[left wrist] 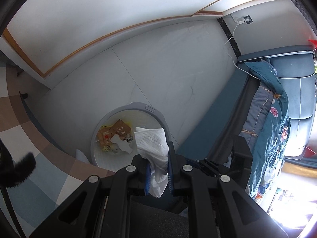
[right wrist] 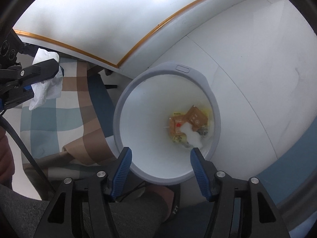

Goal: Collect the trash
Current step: 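Open both grippers over the white bin to drop the foam and tissue, then swing both grippers back over the table toward the remaining trash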

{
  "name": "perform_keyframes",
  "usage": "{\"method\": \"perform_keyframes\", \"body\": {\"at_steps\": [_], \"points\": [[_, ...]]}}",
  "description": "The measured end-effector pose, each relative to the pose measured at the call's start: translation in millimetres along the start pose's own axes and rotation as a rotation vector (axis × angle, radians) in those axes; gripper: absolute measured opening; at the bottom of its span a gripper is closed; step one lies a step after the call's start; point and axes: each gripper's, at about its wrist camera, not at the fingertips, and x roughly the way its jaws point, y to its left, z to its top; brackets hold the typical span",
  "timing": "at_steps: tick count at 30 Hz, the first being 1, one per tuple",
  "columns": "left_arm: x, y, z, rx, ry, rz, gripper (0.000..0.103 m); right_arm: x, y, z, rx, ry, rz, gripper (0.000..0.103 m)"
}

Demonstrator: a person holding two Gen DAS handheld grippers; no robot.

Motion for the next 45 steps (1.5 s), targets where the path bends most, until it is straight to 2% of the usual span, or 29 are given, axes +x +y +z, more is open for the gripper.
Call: {"method": "perform_keyframes", "body": {"at_steps": [4,8,10,12,14,18,25,29,33,37,41,45], "points": [[8,-2,-2,0.001,0.038,0.016,0.01,-17,-14,1,0.042,-0.042,-0.016,0.065],[16,-4,-1,-0.007,0.075,0.035,0.011,-32,-31,3,0.132,-0.093,0.027,0.067],[16,-1,-2,-0.01,0.09,0.045,0.018,-41,-36,3,0.156,-0.127,0.035,0.067],[18,-1,-2,-0.011,0.104,0.054,0.037,-47,-38,4,0.168,-0.151,0.033,0.07],[18,-1,-3,-0.01,0.106,0.062,0.053,-51,-40,4,0.173,-0.164,0.034,0.071],[18,-3,-6,0.002,0.123,0.065,0.062,-56,-42,5,0.184,-0.174,0.038,0.071],[11,0,-10,-0.011,0.092,0.106,0.067,-59,-40,2,0.186,-0.184,0.043,0.071],[-6,4,-15,-0.024,0.014,0.177,0.068,-64,-40,0,0.186,-0.193,0.042,0.071],[-31,8,-22,-0.048,-0.104,0.216,0.068,-75,-33,1,0.165,-0.211,0.04,0.074],[-60,3,-30,-0.029,-0.235,0.275,0.068,-88,-20,1,0.131,-0.234,0.036,0.077],[-105,0,-44,-0.067,-0.43,0.374,0.068,-103,-3,1,0.103,-0.269,0.041,0.08],[-153,7,-66,-0.133,-0.599,0.391,0.068,-122,22,1,0.058,-0.319,0.041,0.081]]}}
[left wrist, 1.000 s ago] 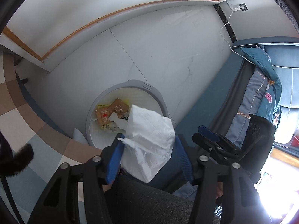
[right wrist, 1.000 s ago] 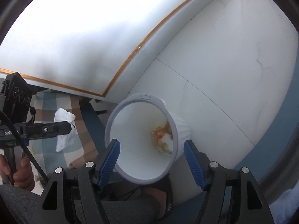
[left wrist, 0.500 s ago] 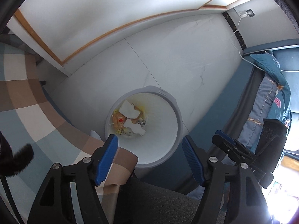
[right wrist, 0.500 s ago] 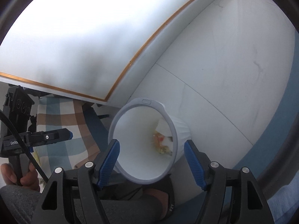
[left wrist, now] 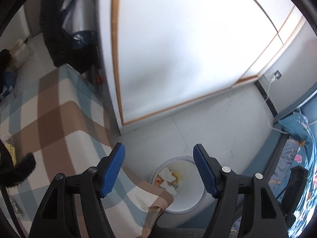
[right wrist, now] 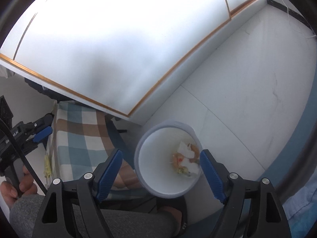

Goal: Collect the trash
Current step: 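Swing both grippers back over the table toward the remaining trash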

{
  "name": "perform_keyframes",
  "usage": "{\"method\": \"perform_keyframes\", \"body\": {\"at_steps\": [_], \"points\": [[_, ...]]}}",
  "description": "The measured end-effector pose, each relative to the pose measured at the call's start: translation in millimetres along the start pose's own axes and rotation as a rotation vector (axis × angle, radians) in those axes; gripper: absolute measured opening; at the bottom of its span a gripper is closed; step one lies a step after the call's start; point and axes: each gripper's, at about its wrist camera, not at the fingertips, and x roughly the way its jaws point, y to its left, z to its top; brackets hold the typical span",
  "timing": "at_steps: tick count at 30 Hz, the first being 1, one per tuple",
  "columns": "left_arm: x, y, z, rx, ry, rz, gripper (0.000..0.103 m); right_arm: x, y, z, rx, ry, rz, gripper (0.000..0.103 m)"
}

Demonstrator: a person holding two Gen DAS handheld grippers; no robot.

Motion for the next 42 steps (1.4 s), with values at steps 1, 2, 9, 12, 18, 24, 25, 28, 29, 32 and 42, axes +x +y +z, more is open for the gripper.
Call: {"method": "perform_keyframes", "body": {"at_steps": [1,2,9,12,18,24,25,28,29,32,42], "points": [[-8,3,-1,-0.014,-0.025,0.011,0.068,-5,7,0,-0.006,-0.018,0.005,0.081],[-21,11,0,-0.035,-0.063,0.02,0.068,-10,15,1,-0.017,-0.033,0.014,0.081],[-88,55,-9,-0.124,-0.238,0.08,0.07,-47,84,6,-0.142,-0.166,0.058,0.081],[-112,72,-14,-0.165,-0.297,0.094,0.076,-64,119,8,-0.217,-0.218,0.079,0.083],[-157,106,-26,-0.228,-0.41,0.131,0.081,-97,195,-5,-0.37,-0.319,0.144,0.086],[-189,140,-42,-0.257,-0.517,0.217,0.089,-119,260,-30,-0.441,-0.398,0.24,0.093],[-193,148,-45,-0.264,-0.525,0.23,0.089,-120,272,-36,-0.464,-0.402,0.257,0.093],[-200,167,-54,-0.279,-0.546,0.253,0.089,-116,304,-55,-0.538,-0.407,0.283,0.095],[-203,175,-57,-0.288,-0.554,0.262,0.089,-114,315,-62,-0.558,-0.406,0.29,0.095],[-210,201,-66,-0.318,-0.567,0.289,0.089,-102,336,-76,-0.592,-0.379,0.307,0.096],[-207,277,-98,-0.395,-0.541,0.394,0.09,-50,397,-125,-0.712,-0.247,0.343,0.096]]}}
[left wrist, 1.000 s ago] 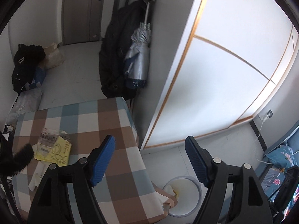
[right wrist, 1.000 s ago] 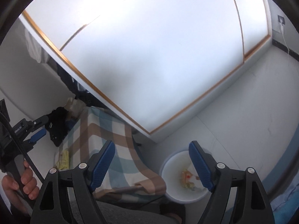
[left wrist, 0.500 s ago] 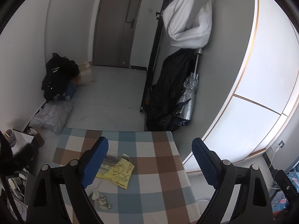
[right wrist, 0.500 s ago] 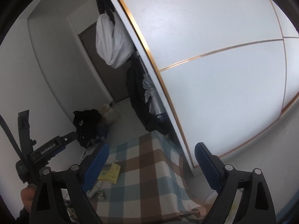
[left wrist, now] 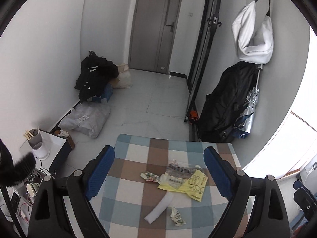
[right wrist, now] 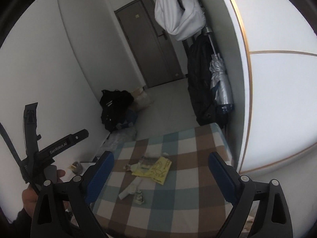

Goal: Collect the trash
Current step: 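Swing both grippers back over the table toward the remaining trash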

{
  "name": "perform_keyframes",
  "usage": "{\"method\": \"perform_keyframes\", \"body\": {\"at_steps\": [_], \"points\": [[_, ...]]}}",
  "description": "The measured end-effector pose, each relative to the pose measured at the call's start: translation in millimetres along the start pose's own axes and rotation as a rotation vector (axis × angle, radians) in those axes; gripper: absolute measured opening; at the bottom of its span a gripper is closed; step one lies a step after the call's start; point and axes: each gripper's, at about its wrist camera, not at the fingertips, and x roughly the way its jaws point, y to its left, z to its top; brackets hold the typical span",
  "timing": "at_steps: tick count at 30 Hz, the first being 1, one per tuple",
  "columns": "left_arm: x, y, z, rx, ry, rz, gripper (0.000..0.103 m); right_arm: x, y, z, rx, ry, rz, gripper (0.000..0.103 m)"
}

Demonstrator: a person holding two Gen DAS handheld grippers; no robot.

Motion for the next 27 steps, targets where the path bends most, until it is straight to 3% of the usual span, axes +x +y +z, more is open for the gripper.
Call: {"method": "perform_keyframes", "body": {"at_steps": [8,15,22,27], "points": [[25,44,-10,-0.046,0.081,0.008,0.09,58,29,-17,-0.112,0.116,0.011,0.096],[36,70,-8,-0.147,0.144,0.008,0.09,110,45,-38,-0.191,0.259,0.048,0.095],[45,91,-10,-0.218,0.192,0.019,0.09,142,58,-62,-0.277,0.318,0.083,0.093],[50,101,-15,-0.233,0.227,0.043,0.09,168,66,-81,-0.33,0.397,0.126,0.076]]}}
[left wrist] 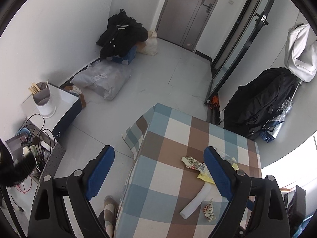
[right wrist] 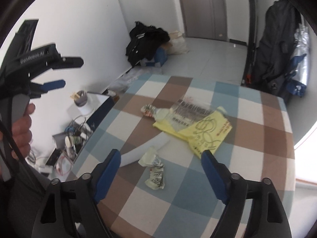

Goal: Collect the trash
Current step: 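Grasp the crumpled printed wrapper with the right gripper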

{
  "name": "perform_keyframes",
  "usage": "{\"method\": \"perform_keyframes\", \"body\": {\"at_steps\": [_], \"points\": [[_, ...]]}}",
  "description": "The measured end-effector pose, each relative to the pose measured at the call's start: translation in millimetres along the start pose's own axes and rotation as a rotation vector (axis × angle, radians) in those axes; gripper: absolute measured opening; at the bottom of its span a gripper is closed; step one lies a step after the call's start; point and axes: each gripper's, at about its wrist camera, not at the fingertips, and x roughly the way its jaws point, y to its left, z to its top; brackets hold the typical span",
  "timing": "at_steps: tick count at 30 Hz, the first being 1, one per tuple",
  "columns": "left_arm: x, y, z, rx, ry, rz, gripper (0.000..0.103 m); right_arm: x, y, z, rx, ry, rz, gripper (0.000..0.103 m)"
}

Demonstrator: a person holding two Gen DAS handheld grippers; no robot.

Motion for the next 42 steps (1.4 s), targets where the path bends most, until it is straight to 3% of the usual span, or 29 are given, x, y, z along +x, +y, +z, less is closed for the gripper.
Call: {"method": "perform_keyframes", "body": {"at_steps": [4,6,11,15,19,23,29,32,42], "points": [[8,6,3,-0.02,0.038,-0.002,0.09,23,1,-3,-0.022,0.042,0.019,0.068],[11,8,4,-0.031,0.049,0.003,0.09,33,0,-4,-0.025,0.056,0.028,0.058],[19,10,8,-0.055,0.062,0.021,0.09,49,-1,-6,-0.015,0.083,0.061,0.049],[28,9,9,-0.057,0.079,0.04,0.09,54,1,-7,-0.023,0.111,0.097,0.035],[37,7,9,-0.059,0.107,0.053,0.09,56,1,-5,-0.034,0.11,0.101,0.031],[45,2,9,-0.052,0.132,0.059,0.09,58,-6,-3,-0.011,0.121,0.094,0.018],[53,-6,11,-0.021,0.138,0.081,0.09,52,-20,-2,0.034,0.116,0.102,0.012],[57,-12,10,-0.004,0.145,0.05,0.09,48,-25,-3,0.051,0.11,0.106,0.011],[96,-54,-8,0.112,0.266,-0.007,0.09,31,-43,-2,0.124,0.079,0.128,0.011]]}}
